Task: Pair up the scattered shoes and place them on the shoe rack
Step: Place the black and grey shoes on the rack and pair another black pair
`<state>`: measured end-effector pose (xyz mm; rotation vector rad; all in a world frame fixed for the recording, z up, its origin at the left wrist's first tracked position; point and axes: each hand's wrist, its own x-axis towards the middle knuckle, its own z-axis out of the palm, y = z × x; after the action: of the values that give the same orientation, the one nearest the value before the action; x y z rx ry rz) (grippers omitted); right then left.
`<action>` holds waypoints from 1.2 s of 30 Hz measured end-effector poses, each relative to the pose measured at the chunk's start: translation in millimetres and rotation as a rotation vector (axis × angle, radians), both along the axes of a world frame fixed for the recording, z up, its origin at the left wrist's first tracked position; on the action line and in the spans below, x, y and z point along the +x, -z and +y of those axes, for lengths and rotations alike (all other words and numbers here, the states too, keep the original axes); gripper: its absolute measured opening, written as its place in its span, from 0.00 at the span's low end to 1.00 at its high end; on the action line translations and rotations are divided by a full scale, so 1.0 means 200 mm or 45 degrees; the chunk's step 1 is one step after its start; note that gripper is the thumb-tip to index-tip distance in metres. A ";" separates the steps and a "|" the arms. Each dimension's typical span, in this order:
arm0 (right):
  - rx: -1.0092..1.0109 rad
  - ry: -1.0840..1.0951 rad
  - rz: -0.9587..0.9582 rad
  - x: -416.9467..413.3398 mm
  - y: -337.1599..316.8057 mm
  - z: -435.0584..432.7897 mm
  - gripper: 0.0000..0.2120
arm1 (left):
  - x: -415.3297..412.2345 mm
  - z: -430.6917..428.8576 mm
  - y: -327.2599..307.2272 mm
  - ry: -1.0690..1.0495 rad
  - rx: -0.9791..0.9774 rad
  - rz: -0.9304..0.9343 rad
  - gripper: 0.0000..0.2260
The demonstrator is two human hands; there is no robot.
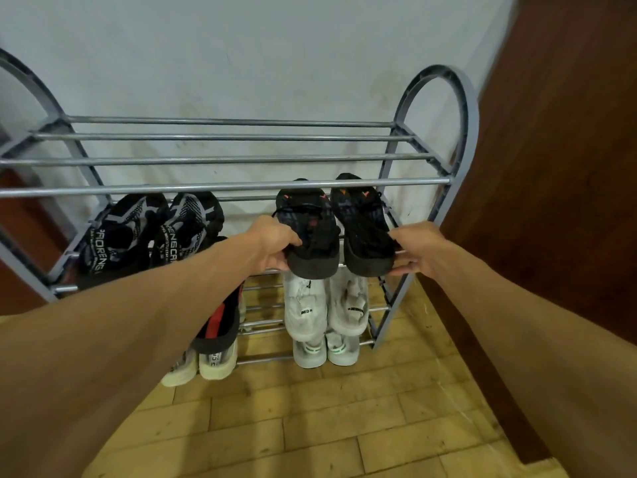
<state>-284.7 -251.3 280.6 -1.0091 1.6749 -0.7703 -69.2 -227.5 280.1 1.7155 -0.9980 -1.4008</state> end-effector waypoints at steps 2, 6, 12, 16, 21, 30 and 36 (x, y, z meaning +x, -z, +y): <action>0.034 -0.017 0.020 0.00 0.01 -0.01 0.12 | -0.03 0.01 0.00 -0.004 -0.014 0.000 0.13; 0.032 0.004 -0.031 -0.01 0.04 -0.02 0.13 | -0.06 0.01 0.01 0.003 -0.002 -0.088 0.13; -0.076 0.111 -0.009 -0.05 0.09 0.06 0.15 | -0.13 0.10 0.04 -0.078 -0.180 -0.370 0.12; -0.159 0.010 0.256 -0.14 0.08 0.22 0.12 | -0.25 0.24 0.07 -0.166 -0.272 -0.545 0.12; -0.105 -0.258 0.424 -0.28 0.05 0.49 0.14 | -0.51 0.56 -0.03 0.257 -0.184 -0.558 0.08; 0.410 -0.498 0.465 -0.65 0.48 1.15 0.09 | -1.00 1.10 0.25 1.027 -0.012 -0.695 0.08; 0.645 -0.572 0.604 -0.98 1.00 1.59 0.11 | -1.18 1.39 0.70 1.273 0.230 -0.663 0.11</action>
<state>-480.5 66.2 80.9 -1.1864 1.8037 0.2046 -304.4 50.1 140.2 1.8242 -2.2952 -1.6607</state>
